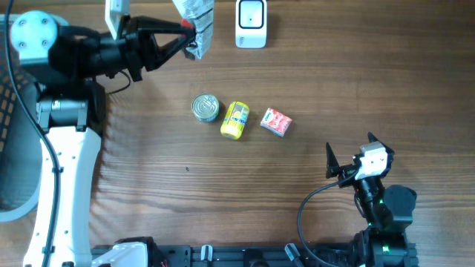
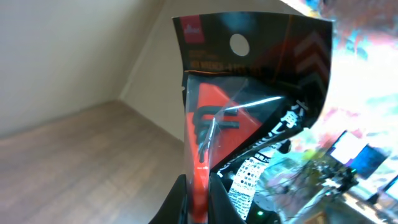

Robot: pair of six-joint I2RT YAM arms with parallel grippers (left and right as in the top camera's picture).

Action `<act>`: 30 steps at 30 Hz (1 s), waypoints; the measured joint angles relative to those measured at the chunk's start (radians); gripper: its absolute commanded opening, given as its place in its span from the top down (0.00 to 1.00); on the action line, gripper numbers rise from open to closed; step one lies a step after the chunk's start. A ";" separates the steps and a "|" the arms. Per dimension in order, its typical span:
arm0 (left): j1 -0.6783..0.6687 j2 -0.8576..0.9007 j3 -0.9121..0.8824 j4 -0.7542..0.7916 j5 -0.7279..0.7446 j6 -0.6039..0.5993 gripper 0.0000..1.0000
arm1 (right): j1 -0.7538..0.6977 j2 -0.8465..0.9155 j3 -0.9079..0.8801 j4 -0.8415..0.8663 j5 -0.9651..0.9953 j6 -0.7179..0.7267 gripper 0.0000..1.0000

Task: Scan the item barcode
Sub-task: 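Move the held hex wrench package up to the white scanner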

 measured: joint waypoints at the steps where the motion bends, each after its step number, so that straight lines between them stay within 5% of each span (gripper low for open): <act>1: -0.002 0.000 -0.001 0.065 0.000 0.000 0.96 | 0.000 0.000 0.000 0.000 0.000 0.000 0.00; 9: -0.109 0.000 -0.002 0.185 0.000 -0.003 0.96 | 0.000 0.000 0.000 0.000 0.003 0.000 0.00; 25: -0.125 0.000 -0.002 0.175 -0.004 -0.008 0.96 | 0.000 0.000 0.000 0.000 0.020 0.000 0.00; 30: -0.125 0.027 -0.002 0.067 -0.116 -0.003 0.96 | 0.000 0.000 0.000 0.000 0.022 0.000 0.00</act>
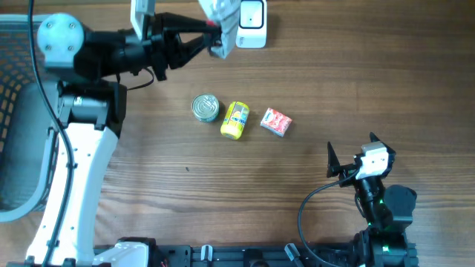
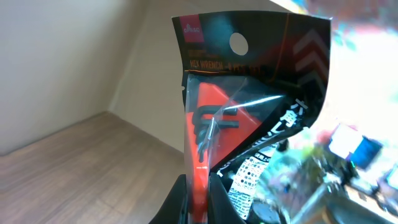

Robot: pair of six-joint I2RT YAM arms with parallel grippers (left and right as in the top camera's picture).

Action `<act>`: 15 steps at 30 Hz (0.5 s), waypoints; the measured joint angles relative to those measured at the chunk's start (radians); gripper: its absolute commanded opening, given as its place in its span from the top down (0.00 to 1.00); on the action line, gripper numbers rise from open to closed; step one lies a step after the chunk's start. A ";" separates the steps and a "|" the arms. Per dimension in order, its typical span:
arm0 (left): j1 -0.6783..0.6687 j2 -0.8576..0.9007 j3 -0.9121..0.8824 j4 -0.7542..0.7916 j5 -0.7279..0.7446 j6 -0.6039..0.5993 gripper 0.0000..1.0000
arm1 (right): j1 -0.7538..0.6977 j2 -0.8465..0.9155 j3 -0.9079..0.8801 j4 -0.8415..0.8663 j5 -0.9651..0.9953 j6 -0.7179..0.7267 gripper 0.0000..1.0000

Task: Scan the item barcode
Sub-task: 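Move the held hex wrench package up to the white scanner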

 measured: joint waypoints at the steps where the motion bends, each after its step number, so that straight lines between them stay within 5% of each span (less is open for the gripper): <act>1: 0.000 0.016 0.000 -0.004 -0.024 0.000 0.96 | 0.000 0.000 0.000 0.000 0.000 0.000 0.00; 5: 0.000 0.097 0.000 -0.010 -0.110 0.000 0.96 | 0.000 0.000 0.000 -0.002 0.000 0.000 0.00; 15: -0.033 0.246 0.000 -0.180 -0.591 0.033 0.96 | 0.000 0.000 0.000 -0.002 0.000 0.000 0.01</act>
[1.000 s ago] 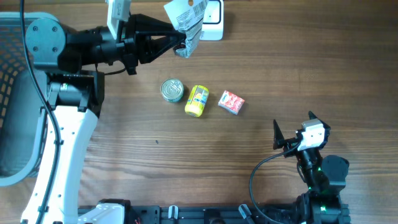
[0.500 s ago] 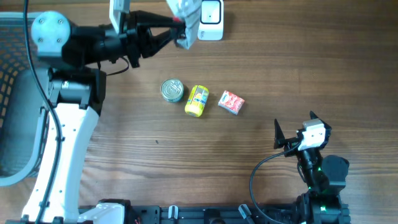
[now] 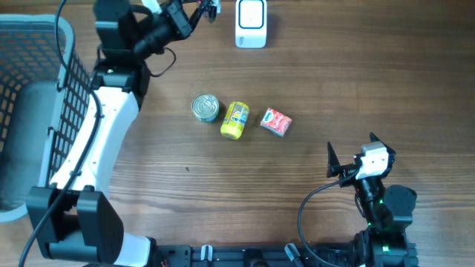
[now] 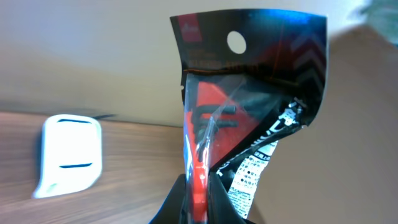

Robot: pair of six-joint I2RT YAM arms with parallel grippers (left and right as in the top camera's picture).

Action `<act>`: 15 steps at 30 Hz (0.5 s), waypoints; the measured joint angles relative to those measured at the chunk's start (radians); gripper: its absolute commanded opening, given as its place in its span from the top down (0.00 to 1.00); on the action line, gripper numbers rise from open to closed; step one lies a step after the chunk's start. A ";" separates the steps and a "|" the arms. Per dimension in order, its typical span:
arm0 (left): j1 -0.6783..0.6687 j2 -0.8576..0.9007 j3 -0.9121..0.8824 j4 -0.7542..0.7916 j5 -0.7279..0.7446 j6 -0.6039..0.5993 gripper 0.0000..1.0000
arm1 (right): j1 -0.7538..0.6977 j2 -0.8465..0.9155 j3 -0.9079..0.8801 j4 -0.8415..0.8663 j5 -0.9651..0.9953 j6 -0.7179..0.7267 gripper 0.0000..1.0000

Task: Scan the item barcode
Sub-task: 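Move the held hex wrench package up to the white scanner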

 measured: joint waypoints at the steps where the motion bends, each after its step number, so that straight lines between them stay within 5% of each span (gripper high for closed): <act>1: -0.017 0.001 0.000 -0.023 -0.059 0.019 0.96 | 0.000 0.000 0.000 0.000 0.000 0.000 0.00; 7: -0.130 0.011 0.000 -0.095 -0.341 0.129 0.96 | 0.000 0.000 0.000 0.000 0.000 0.000 0.00; 15: -0.166 0.089 0.000 -0.096 -0.474 0.213 0.96 | 0.000 0.000 0.000 0.000 0.000 0.000 0.00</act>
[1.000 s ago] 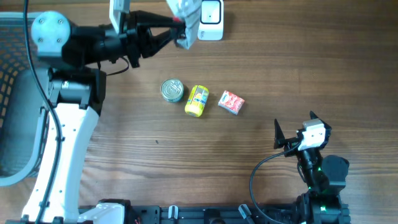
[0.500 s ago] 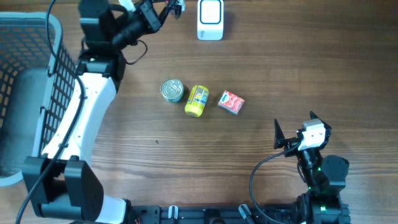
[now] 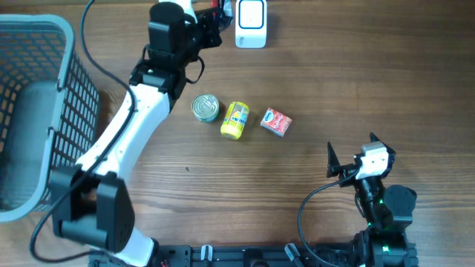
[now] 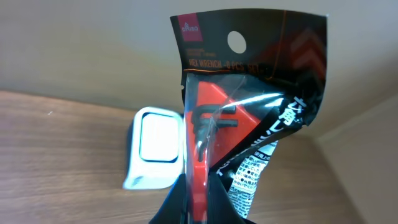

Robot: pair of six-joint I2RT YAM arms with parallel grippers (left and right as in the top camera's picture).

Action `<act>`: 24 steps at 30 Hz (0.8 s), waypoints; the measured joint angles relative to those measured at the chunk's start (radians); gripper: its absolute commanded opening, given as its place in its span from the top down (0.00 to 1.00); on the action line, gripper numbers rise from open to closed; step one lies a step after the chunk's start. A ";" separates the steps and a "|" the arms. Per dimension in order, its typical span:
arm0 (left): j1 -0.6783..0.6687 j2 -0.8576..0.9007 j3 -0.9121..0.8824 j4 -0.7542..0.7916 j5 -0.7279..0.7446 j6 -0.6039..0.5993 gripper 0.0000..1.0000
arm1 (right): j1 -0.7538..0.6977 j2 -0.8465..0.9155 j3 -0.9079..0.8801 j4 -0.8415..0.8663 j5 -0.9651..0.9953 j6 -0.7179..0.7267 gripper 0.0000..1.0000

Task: Scan the item barcode
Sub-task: 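Move the held hex wrench package up to the white scanner, then hold the package's barcode side against the scanner window with left gripper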

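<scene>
A black-and-red hex wrench package (image 4: 249, 99) stands upright in my left gripper (image 4: 199, 190), which is shut on its red lower edge. Small printed text shows at the package's lower right. The white scanner (image 4: 155, 146) stands just behind and left of the package in the left wrist view. From overhead, my left gripper (image 3: 213, 15) is at the table's far edge, right beside the scanner (image 3: 251, 22), and only a sliver of the package shows. My right gripper (image 3: 349, 145) rests open near the front right, holding nothing.
A tin can (image 3: 205, 107), a yellow can (image 3: 235, 120) and a red packet (image 3: 276, 122) lie in a row mid-table. A wire basket (image 3: 44, 44) stands at the left edge. The left arm stretches diagonally from the front left to the far edge.
My left arm has swung right, bringing the gripper closer to the scanner. In the wrist view the scanner has shifted from the lower left to just beside the package. The right arm is unchanged.
My left gripper held the package left of the scanner, its face showing from above. Then it was at the scanner's left edge. Then the wrist had turned and the package stood at the far edge. Now it is next to the scanner.
</scene>
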 measured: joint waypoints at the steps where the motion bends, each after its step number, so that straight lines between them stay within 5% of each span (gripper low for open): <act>1: 0.000 0.018 0.000 -0.007 -0.007 0.015 0.96 | 0.000 0.000 0.000 0.000 0.000 0.000 0.00; 10: 0.000 0.072 0.000 -0.037 -0.172 0.167 0.96 | 0.000 0.000 0.000 0.000 0.000 0.000 0.00; 19: -0.001 0.099 0.054 0.364 -0.278 0.240 0.96 | 0.000 0.000 0.000 0.002 0.003 0.000 0.00; 24: -0.013 0.102 0.160 0.163 -0.217 0.372 0.96 | 0.000 0.000 0.000 0.002 0.003 0.000 0.00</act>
